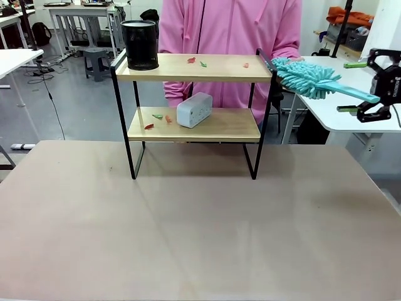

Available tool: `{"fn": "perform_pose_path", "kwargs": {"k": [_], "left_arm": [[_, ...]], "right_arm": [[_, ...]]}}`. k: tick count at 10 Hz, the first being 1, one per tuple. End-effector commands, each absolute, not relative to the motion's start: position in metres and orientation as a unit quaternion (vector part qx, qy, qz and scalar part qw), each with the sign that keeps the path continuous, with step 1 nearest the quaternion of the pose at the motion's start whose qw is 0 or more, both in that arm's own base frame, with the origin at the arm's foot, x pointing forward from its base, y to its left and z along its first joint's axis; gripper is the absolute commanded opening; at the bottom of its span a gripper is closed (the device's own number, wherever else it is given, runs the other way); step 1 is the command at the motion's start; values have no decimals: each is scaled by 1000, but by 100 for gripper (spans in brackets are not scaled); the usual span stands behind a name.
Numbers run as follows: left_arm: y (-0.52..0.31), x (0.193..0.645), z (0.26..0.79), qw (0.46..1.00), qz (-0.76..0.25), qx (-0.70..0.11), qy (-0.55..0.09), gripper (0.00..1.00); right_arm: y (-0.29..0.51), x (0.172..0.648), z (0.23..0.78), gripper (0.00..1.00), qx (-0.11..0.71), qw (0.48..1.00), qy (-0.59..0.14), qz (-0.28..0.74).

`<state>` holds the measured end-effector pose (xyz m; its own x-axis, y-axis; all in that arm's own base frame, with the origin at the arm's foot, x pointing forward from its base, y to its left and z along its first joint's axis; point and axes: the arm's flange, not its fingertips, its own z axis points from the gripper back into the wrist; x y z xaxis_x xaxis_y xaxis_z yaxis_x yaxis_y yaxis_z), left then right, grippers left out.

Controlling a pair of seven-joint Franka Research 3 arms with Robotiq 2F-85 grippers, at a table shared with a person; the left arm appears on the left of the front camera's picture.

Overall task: Clean the shelf.
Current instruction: Pick up the Duster from the human.

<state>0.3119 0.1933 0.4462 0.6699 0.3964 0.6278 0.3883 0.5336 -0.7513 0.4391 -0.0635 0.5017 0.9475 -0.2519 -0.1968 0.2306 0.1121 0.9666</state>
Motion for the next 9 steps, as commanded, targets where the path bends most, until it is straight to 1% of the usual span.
{"fn": "perform_pose_path", "kwargs": {"k": [1,3,5,6,7,8,9], "left_arm": [[193,313,445,768,-5,-484,-419,100],[193,313,445,768,-5,-484,-419,100],[193,313,445,768,-5,-484,-419,100],[193,313,445,768,-5,-484,-419,100],[193,313,445,768,-5,-484,-419,100],[193,313,445,768,-5,-484,-419,100],[193,313,445,768,-5,-484,-419,100]], "right_arm": [[-65,448,501,100,639,750,-11,-171],[-62,456,497,100,641,748,-1,-169],[-58,459,498,100,638,751,-10,-170],[-57,461,499,61,632,754,-27,-175],[-57,460,499,54,633,754,-29,-175],[-58,460,499,15,634,753,-31,-173],[-59,459,498,8,636,751,-32,-175]]}}
